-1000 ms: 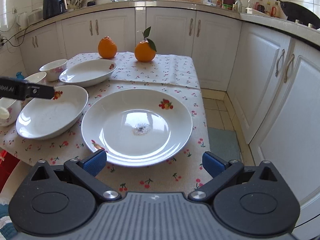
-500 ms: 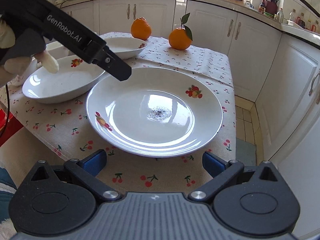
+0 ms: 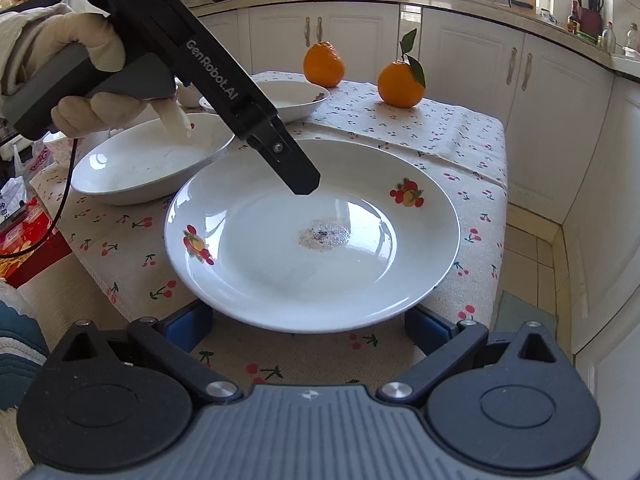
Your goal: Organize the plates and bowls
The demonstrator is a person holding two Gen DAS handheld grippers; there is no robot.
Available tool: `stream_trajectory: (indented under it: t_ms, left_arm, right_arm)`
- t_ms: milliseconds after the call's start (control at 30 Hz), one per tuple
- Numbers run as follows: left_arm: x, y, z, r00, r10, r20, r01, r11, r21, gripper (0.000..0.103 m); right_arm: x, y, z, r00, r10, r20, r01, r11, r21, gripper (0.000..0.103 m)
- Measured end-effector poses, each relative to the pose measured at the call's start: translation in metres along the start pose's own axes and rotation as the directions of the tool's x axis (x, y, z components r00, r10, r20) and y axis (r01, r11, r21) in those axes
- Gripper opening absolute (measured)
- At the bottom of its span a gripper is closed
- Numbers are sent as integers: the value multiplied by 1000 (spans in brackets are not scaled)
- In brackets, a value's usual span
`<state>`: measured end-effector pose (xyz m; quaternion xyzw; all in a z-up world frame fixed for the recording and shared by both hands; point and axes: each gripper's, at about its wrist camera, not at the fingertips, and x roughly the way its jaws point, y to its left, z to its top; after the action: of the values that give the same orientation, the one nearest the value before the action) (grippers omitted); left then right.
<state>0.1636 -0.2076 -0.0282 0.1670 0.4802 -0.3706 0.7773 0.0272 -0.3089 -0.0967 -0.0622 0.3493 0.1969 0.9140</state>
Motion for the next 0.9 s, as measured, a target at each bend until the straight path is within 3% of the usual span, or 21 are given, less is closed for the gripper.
stream_trajectory:
  t_ms: [133,433,900]
  left_arm:
    - [12,3,4,999,-7,-50,8,1000,5,81]
    - [23,13,10,993,-57,-101,55,998,-26,77]
    - [23,10,14,994,-71,-85,71,997,0,77]
  right_arm:
    - [1,-2,1,1000,24,13,-24,999,-26,103]
    - [6,-7,6,999,34,4,-34,999,-38,102]
    - [5,-6,14,999,10,-36,-13,998,-65,102]
